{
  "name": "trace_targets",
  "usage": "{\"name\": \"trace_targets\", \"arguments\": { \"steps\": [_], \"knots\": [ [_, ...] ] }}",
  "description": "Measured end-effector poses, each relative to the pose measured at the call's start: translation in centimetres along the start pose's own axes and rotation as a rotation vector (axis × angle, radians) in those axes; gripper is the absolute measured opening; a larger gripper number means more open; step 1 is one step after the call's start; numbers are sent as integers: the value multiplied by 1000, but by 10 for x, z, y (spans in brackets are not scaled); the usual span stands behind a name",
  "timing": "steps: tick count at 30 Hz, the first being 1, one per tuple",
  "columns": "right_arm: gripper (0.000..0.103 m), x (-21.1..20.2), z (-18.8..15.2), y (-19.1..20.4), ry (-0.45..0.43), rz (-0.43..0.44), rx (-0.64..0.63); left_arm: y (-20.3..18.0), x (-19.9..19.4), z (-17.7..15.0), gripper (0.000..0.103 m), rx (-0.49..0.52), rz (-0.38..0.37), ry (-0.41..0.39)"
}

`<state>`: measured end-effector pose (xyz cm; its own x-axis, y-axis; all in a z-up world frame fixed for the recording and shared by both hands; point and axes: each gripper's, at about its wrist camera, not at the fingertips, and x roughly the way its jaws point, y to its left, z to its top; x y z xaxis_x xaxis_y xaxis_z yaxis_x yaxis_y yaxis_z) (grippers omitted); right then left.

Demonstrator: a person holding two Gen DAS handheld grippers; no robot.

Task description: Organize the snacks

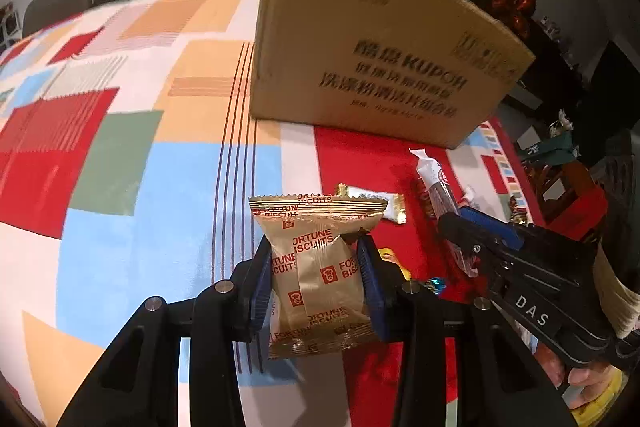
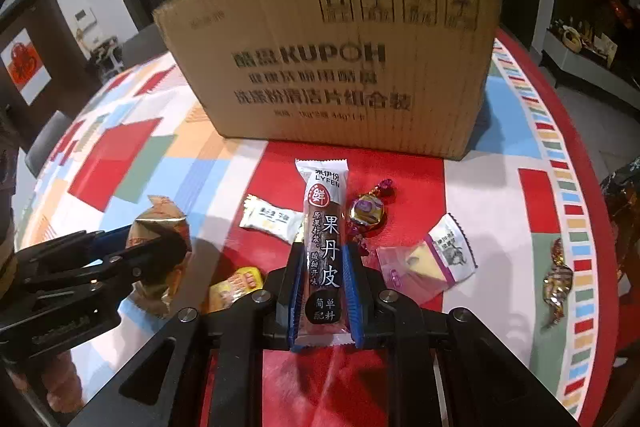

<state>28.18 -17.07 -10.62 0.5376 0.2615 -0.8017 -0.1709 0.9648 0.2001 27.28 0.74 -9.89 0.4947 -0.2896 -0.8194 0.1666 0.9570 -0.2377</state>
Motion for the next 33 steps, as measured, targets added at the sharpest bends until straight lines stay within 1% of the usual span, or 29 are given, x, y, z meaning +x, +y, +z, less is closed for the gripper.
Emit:
{"name": "trace_targets", "arguments": {
  "steps": [6,18,25,33],
  "knots": [
    [20,-30,2,1,-56,22,11,-17,-25,2,40,28,-12,-60],
    [20,-89,14,2,-195,65,24,-43,-77,17,40,79,-31,-184],
    [20,-111,26,4,-258,82,26,-54,-98,32,40,99,-34,-243],
    [20,-130,48,3,-322,88,25,-60,-115,54,40,125,-19,-310]
  ]
}}
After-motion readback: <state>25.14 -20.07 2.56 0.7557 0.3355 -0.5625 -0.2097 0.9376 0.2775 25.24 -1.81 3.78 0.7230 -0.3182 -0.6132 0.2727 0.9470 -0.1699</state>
